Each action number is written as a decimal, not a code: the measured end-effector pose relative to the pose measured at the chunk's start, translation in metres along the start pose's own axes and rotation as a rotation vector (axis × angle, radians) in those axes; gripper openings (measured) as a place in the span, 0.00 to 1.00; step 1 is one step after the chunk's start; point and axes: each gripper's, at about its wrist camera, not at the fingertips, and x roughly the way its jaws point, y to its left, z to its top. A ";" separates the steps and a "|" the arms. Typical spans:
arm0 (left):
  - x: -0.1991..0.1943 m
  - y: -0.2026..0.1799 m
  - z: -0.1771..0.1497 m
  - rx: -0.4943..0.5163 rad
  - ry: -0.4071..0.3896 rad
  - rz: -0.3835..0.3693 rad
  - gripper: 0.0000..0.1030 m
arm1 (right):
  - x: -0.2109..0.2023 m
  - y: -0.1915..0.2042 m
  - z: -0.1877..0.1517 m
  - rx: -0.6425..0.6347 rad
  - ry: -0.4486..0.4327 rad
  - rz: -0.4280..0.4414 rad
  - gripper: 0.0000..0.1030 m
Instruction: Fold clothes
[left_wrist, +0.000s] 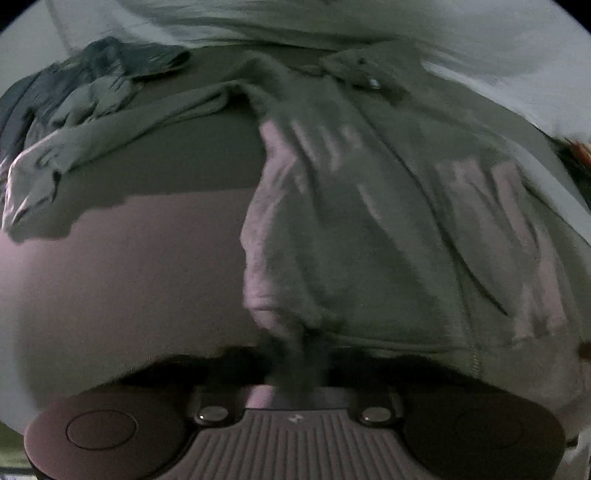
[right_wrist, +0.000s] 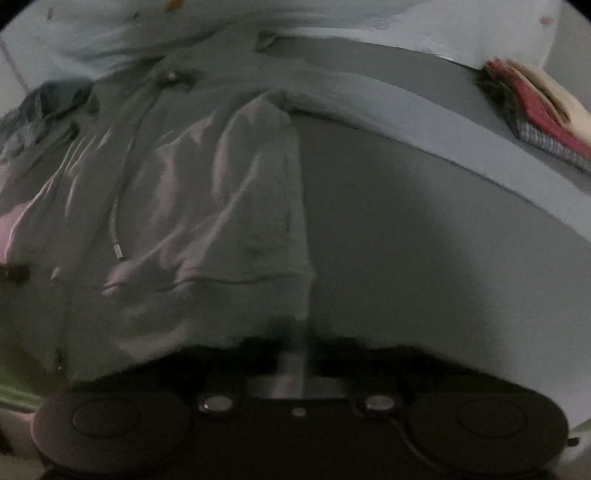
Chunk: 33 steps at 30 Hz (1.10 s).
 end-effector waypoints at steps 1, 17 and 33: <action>-0.012 0.003 0.004 -0.020 -0.002 -0.020 0.08 | -0.011 0.002 0.004 0.013 -0.023 -0.025 0.01; -0.006 0.081 0.052 -0.134 0.095 -0.029 0.46 | -0.040 -0.008 0.014 0.239 -0.030 -0.211 0.51; 0.050 0.065 0.235 -0.238 -0.152 0.015 0.76 | 0.132 0.141 0.313 -0.349 -0.407 -0.139 0.87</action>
